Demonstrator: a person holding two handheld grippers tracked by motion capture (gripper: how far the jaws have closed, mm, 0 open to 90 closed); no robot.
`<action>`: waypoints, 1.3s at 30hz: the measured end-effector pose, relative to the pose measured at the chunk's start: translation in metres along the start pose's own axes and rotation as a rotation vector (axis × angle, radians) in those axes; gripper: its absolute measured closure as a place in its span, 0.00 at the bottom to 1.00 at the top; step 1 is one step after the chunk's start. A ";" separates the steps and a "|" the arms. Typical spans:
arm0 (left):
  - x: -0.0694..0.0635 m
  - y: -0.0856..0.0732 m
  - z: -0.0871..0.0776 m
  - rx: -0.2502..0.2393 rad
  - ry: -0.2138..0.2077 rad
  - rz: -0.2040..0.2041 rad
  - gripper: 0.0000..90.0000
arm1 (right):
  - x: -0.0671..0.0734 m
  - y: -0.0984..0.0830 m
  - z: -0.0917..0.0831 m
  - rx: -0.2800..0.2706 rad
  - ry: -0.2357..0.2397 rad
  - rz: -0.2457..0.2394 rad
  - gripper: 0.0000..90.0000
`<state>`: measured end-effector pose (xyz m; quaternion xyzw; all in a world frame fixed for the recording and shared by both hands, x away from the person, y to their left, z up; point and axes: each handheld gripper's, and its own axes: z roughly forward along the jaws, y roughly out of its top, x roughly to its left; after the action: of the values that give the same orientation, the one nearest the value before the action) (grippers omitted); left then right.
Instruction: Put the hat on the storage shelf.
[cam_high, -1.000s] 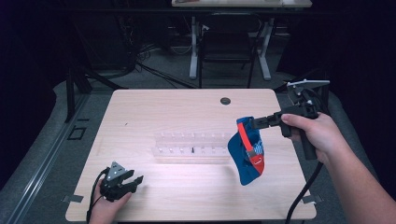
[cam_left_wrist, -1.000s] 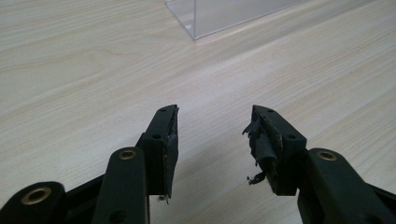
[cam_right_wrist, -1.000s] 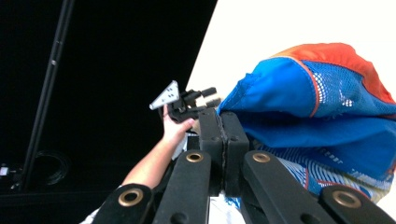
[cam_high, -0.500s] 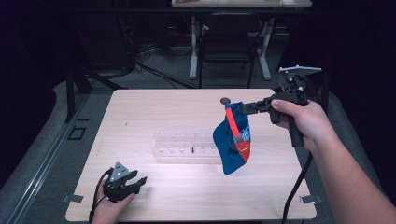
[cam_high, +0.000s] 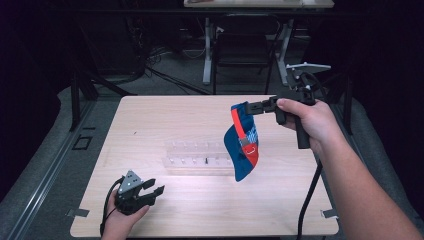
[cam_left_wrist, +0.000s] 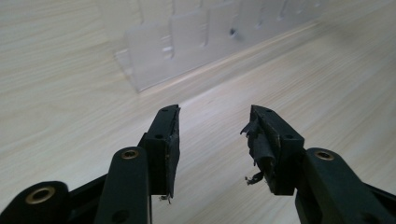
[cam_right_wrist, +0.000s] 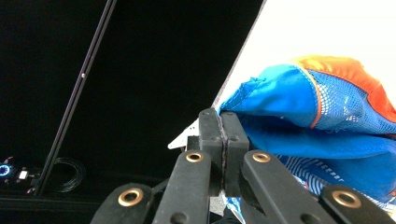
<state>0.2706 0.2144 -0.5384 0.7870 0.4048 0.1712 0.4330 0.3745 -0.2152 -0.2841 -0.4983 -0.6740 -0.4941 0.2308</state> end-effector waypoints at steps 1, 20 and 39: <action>-0.003 0.005 -0.001 -0.010 -0.011 0.013 0.60 | 0.000 0.001 0.001 0.006 0.000 0.000 1.00; -0.048 0.064 0.024 -0.049 -0.045 0.139 0.57 | 0.009 0.018 0.029 -0.007 0.019 -0.014 1.00; -0.072 0.095 0.040 -0.069 -0.106 0.199 0.72 | 0.019 0.034 0.060 -0.009 0.022 -0.026 1.00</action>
<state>0.2977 0.1079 -0.4775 0.8159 0.2950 0.1854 0.4614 0.4089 -0.1524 -0.2784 -0.4852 -0.6756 -0.5054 0.2296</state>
